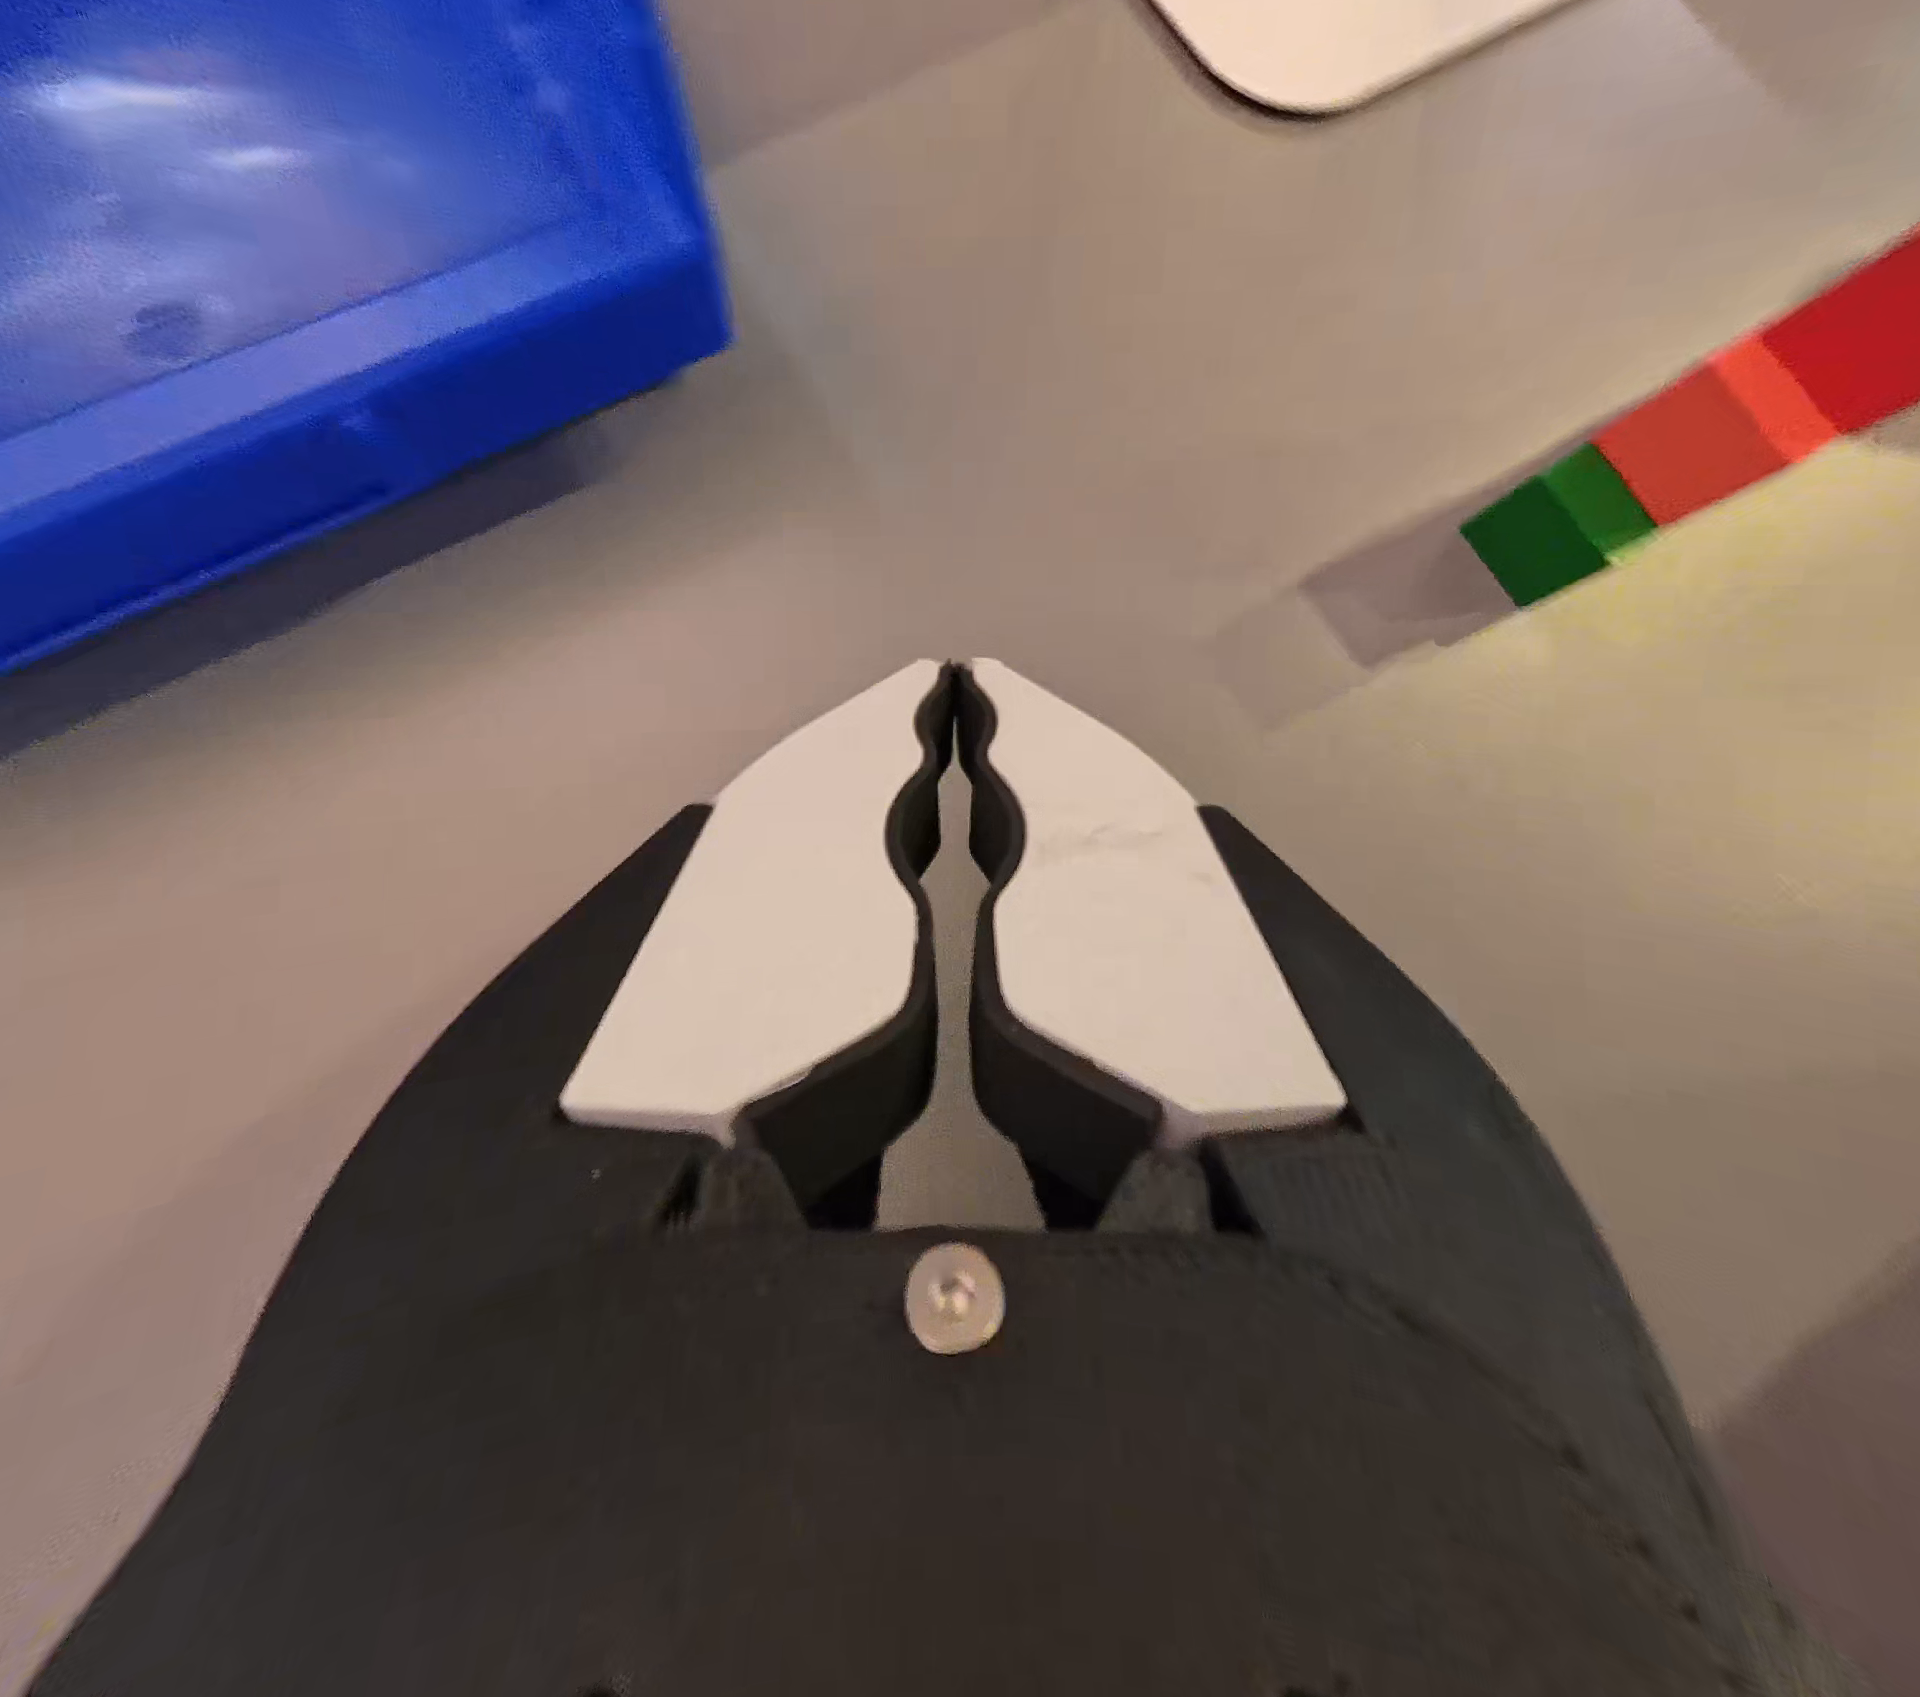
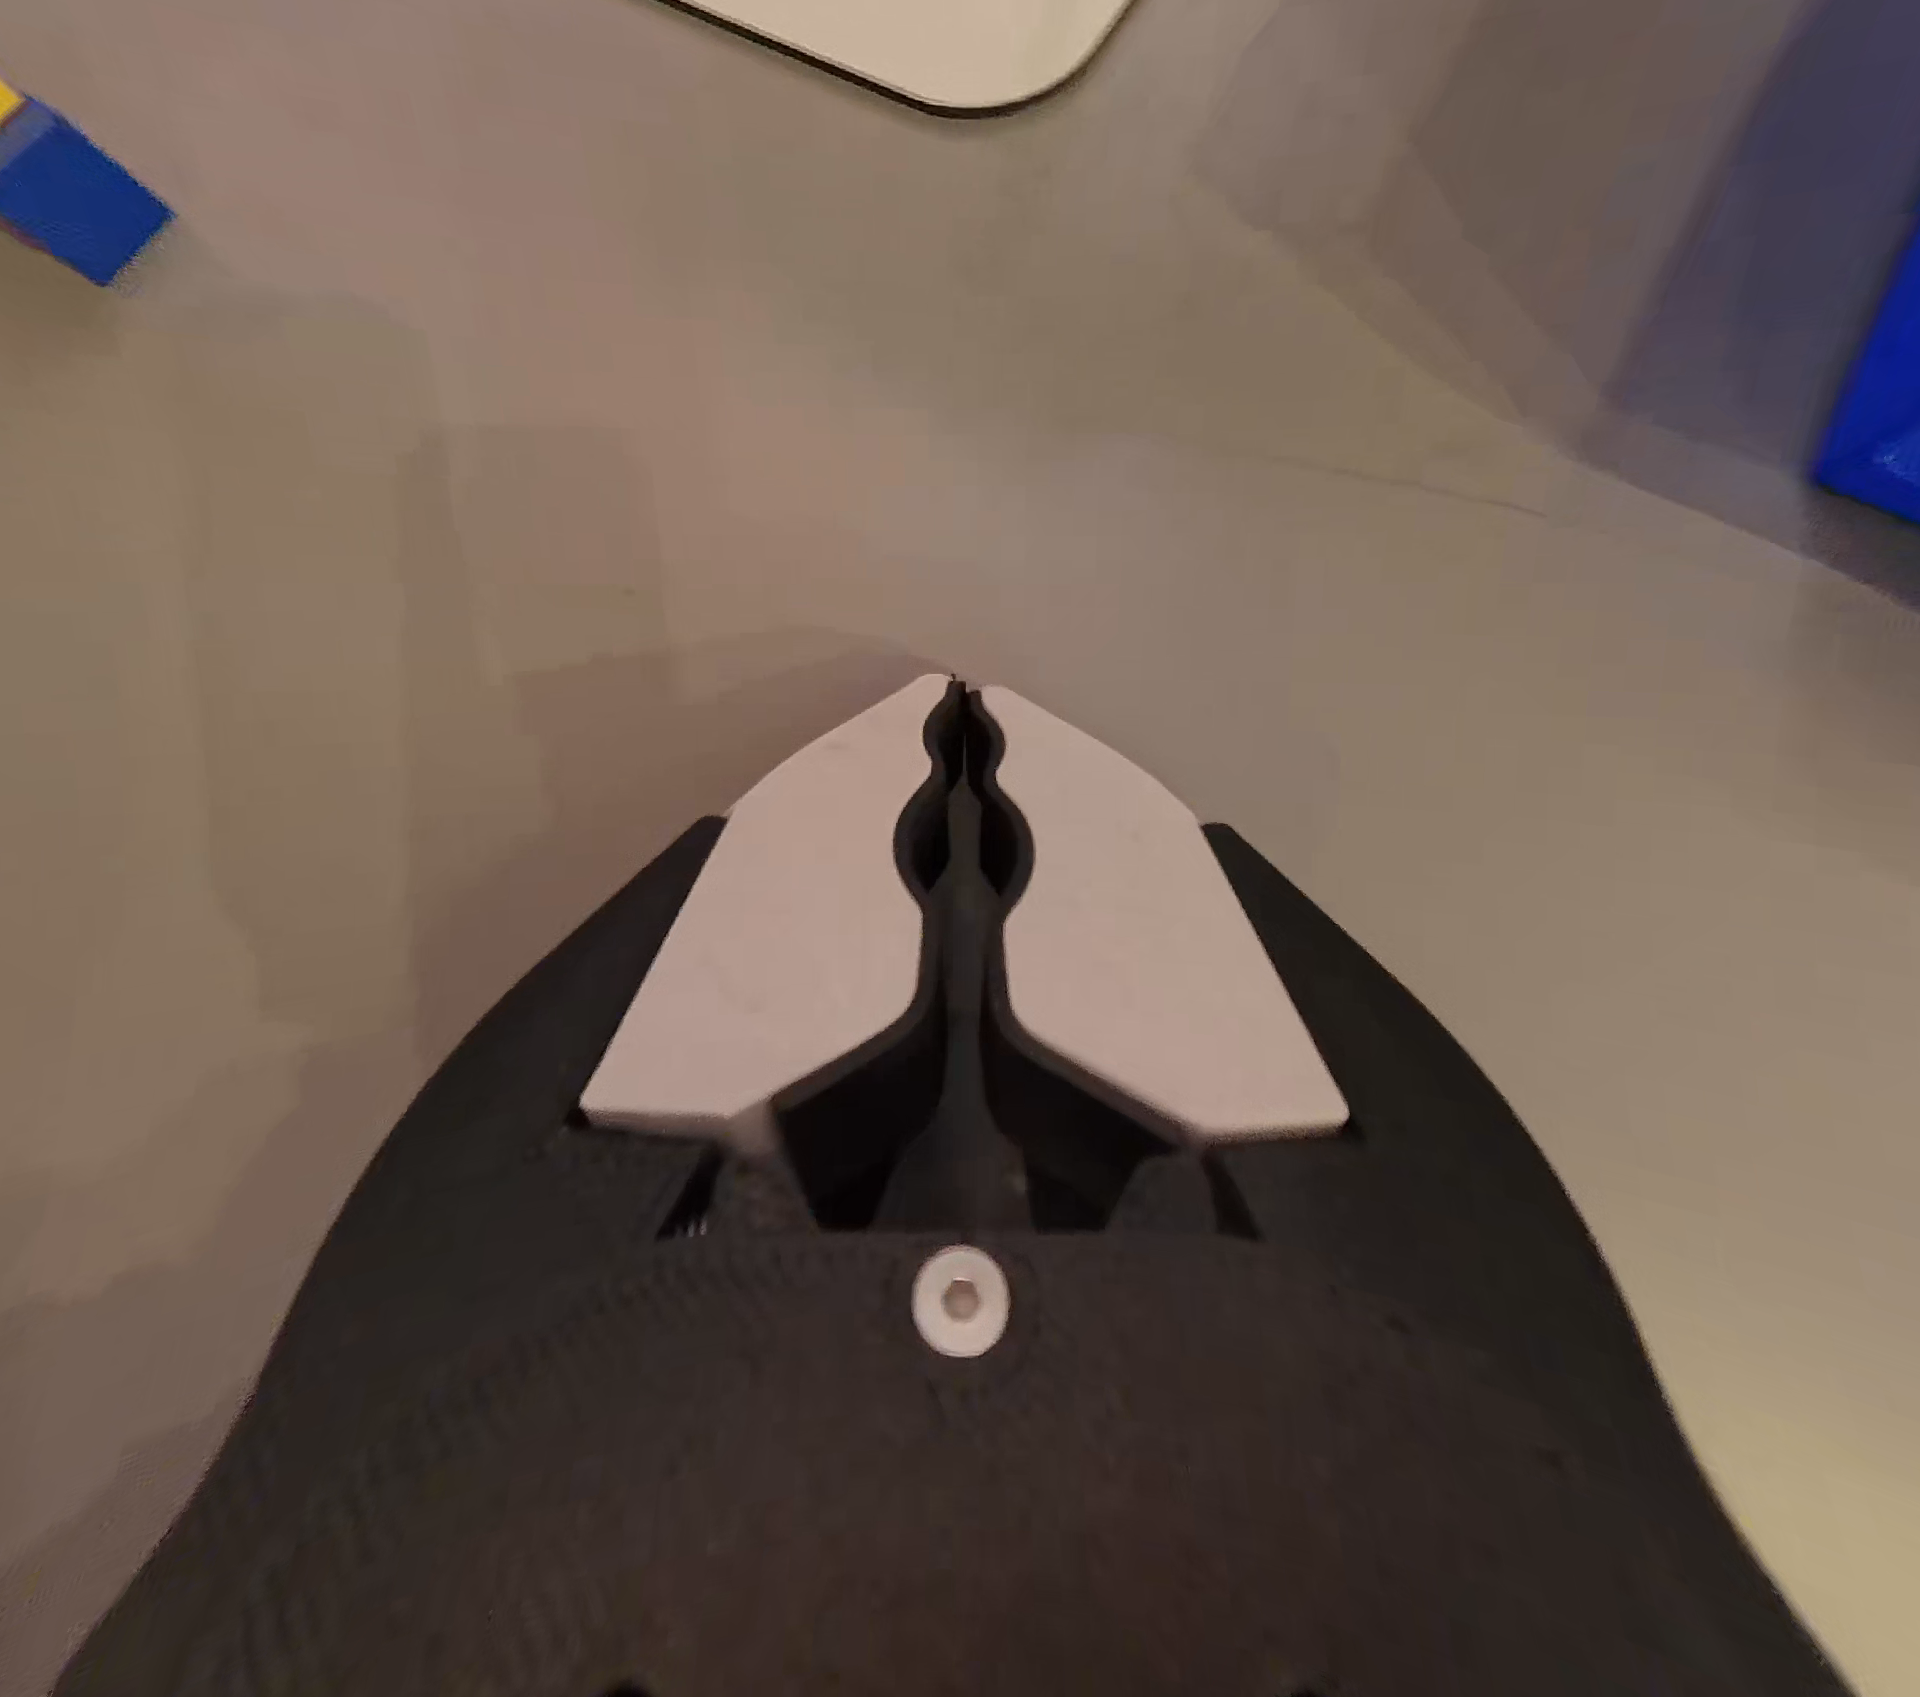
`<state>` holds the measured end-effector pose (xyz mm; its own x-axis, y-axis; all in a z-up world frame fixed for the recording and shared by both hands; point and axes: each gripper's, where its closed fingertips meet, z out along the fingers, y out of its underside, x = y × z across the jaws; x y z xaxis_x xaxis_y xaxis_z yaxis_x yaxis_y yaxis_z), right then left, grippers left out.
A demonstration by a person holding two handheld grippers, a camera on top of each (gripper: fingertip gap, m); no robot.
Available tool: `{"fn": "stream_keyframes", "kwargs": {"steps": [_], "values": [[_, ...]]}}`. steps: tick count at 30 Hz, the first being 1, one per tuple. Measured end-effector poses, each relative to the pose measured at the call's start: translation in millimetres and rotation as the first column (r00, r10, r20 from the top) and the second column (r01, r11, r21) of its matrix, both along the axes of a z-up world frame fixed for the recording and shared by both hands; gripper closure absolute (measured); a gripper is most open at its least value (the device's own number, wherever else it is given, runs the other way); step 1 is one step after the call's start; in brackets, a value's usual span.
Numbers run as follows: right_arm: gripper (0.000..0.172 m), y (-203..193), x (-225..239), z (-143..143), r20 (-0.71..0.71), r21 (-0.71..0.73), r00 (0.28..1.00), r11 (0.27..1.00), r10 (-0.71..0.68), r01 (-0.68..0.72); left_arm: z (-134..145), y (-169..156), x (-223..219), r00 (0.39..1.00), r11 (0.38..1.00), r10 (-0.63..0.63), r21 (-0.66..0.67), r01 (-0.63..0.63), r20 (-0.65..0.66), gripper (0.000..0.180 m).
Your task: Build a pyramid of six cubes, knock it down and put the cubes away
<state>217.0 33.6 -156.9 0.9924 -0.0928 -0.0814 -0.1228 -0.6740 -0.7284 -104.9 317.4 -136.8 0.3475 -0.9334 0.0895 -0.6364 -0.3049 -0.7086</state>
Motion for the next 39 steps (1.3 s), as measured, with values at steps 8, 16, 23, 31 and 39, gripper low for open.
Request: {"fn": "stream_keyframes", "kwargs": {"steps": [8,16,23,31,39], "values": [[0.172,-14.9,35.0,-1.3,0.037,-0.012,0.996,0.996,-0.085,0.086,7.0,-7.8,-9.0,0.987,0.987,0.160,0.006,-0.160,0.014,0.180],[0.172,-14.3,31.2,-1.0,0.021,-0.007,0.999,0.999,-0.050,0.050,-24.0,-108.5,99.6,0.999,0.990,0.007,-0.141,-0.013,-0.041,0.180],[0.172,-18.9,31.5,1.6,-0.005,0.012,0.999,0.999,-0.040,0.040,-19.4,-119.6,139.9,1.000,0.984,-0.008,-0.177,0.009,0.003,0.180],[0.172,-38.6,45.7,8.3,-0.064,0.061,0.995,0.995,-0.076,0.080,-27.9,-93.4,111.2,0.999,0.982,0.026,-0.187,-0.029,-0.021,0.180],[0.157,-34.8,43.8,11.1,-0.050,0.078,0.999,0.997,-0.017,0.021,-28.4,-96.5,113.6,0.998,0.996,-0.058,-0.075,0.055,-0.039,0.180]]}}
